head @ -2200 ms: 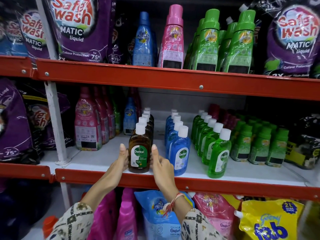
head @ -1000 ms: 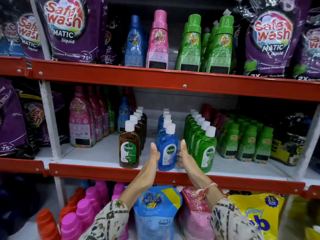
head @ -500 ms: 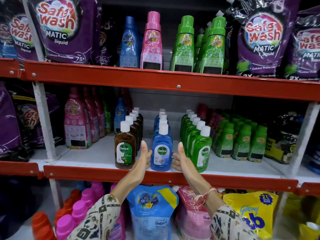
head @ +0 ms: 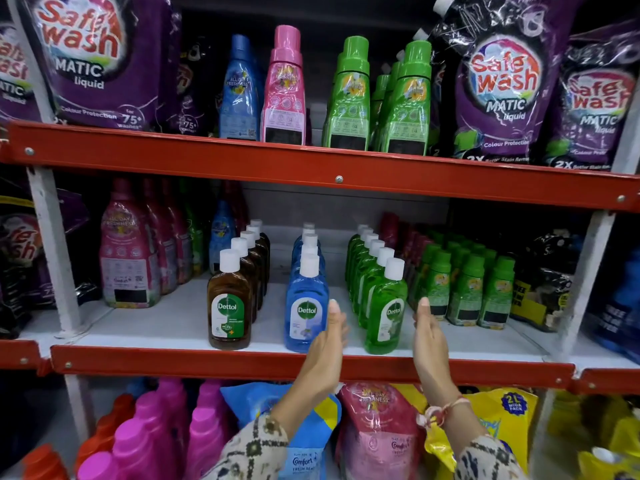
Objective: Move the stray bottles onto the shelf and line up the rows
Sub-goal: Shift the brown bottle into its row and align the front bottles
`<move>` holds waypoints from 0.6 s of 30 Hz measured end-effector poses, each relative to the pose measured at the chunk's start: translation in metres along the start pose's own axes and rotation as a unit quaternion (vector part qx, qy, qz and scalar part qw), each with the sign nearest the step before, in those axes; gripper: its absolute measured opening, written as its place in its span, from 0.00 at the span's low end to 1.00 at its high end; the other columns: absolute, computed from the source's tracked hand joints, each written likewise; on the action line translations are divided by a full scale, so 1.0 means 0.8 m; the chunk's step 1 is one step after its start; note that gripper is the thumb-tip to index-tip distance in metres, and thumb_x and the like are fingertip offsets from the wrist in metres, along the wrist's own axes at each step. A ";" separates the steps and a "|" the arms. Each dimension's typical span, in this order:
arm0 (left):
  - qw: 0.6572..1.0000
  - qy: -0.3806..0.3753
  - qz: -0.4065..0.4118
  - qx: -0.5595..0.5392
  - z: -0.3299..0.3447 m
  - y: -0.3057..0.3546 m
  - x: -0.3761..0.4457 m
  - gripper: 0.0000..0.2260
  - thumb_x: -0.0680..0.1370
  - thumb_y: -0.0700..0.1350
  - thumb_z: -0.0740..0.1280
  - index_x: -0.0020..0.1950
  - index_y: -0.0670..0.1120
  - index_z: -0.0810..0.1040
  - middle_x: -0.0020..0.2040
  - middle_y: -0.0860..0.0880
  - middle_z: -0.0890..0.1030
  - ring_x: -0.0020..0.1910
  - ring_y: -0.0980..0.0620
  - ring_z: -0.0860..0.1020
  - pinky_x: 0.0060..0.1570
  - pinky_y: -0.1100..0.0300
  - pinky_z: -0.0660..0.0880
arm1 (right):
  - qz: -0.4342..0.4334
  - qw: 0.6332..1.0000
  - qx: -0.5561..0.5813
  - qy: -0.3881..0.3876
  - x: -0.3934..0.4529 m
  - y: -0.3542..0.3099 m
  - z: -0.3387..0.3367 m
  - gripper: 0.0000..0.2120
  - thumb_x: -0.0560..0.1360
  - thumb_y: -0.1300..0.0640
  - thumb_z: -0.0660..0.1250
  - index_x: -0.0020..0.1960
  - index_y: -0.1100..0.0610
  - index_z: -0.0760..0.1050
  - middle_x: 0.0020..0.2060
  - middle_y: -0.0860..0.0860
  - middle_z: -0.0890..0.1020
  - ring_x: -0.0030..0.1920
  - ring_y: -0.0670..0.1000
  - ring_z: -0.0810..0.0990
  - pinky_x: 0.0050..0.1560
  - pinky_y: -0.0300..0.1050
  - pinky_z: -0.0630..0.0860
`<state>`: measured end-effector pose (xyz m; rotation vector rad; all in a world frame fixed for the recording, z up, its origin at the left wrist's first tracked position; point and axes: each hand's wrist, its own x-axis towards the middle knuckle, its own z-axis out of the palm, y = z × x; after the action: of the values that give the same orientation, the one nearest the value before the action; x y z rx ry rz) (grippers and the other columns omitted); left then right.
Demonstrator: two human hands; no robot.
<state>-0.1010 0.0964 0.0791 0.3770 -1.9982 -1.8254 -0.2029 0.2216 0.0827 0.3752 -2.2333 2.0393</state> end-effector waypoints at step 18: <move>0.995 -0.081 -0.038 0.037 0.037 0.013 0.037 0.61 0.54 0.86 0.38 0.77 0.51 0.64 0.77 0.47 0.67 0.75 0.48 0.64 0.77 0.43 0.56 | -0.018 0.999 0.023 -0.036 0.001 0.008 -0.015 0.37 0.75 0.31 0.50 0.59 0.60 0.80 0.55 0.56 0.84 0.54 0.51 0.83 0.61 0.48 0.76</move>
<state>-0.1402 0.1105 0.0913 0.3408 -2.1936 -1.8870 -0.2063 0.2337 0.0778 0.4966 -2.2066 2.0939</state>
